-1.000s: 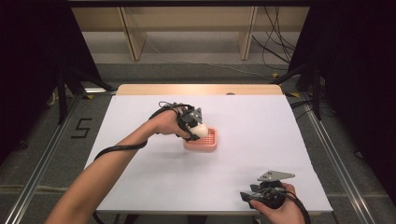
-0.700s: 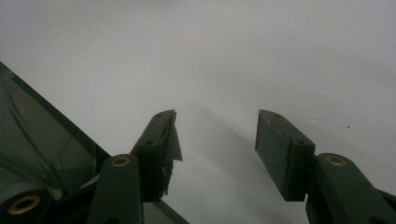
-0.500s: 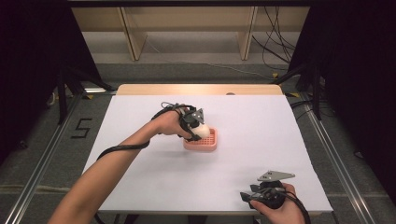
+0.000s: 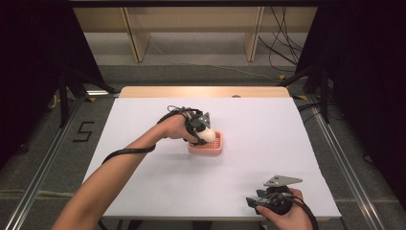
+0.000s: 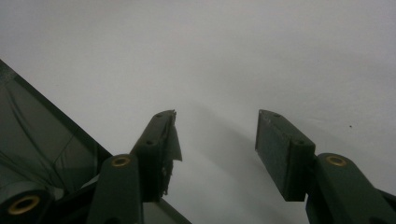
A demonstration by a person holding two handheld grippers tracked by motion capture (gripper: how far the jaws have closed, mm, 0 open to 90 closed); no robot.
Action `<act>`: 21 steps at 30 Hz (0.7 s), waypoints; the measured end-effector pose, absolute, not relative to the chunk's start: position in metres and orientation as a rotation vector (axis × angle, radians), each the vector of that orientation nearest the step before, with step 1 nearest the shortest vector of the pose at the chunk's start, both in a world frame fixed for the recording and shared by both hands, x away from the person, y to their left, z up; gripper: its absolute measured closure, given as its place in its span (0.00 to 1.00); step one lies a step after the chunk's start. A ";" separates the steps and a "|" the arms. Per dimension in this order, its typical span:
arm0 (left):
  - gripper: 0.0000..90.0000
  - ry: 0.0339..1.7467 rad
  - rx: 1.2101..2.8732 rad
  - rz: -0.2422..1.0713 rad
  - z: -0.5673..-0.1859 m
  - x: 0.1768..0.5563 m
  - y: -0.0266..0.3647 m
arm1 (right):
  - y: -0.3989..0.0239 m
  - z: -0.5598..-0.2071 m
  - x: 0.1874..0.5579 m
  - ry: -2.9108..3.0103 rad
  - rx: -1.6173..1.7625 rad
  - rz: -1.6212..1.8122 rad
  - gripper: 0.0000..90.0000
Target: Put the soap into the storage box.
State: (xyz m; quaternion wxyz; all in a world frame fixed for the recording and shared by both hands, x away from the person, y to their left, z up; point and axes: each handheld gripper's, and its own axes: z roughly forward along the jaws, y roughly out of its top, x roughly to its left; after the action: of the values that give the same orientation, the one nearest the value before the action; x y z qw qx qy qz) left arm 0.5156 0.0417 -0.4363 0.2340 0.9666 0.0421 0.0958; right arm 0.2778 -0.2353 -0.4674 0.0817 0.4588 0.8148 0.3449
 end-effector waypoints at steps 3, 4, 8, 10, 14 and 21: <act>0.55 0.133 2.656 0.251 -0.438 0.516 0.040 | -0.235 -0.467 0.277 2.438 1.385 1.023 0.53; 0.55 0.136 2.654 0.256 -0.439 0.516 0.039 | -0.235 -0.467 0.277 2.436 1.387 1.026 0.53; 0.55 0.139 2.662 0.252 -0.441 0.517 0.037 | -0.235 -0.466 0.277 2.442 1.385 1.019 0.53; 0.55 0.133 2.674 0.251 -0.442 0.517 0.036 | -0.236 -0.467 0.277 2.442 1.385 1.019 0.53; 0.54 0.161 2.685 0.243 -0.444 0.518 0.034 | -0.236 -0.467 0.277 2.443 1.385 1.020 0.53; 0.38 0.236 2.664 0.236 -0.439 0.520 0.034 | -0.236 -0.466 0.277 2.465 1.400 1.002 0.53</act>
State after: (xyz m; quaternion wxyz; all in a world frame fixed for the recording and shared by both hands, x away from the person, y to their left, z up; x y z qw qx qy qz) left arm 0.5197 0.0343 -0.4394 0.2266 0.9664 0.0856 0.0857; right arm 0.2768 -0.2357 -0.4662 0.0674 0.4646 0.8180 0.3323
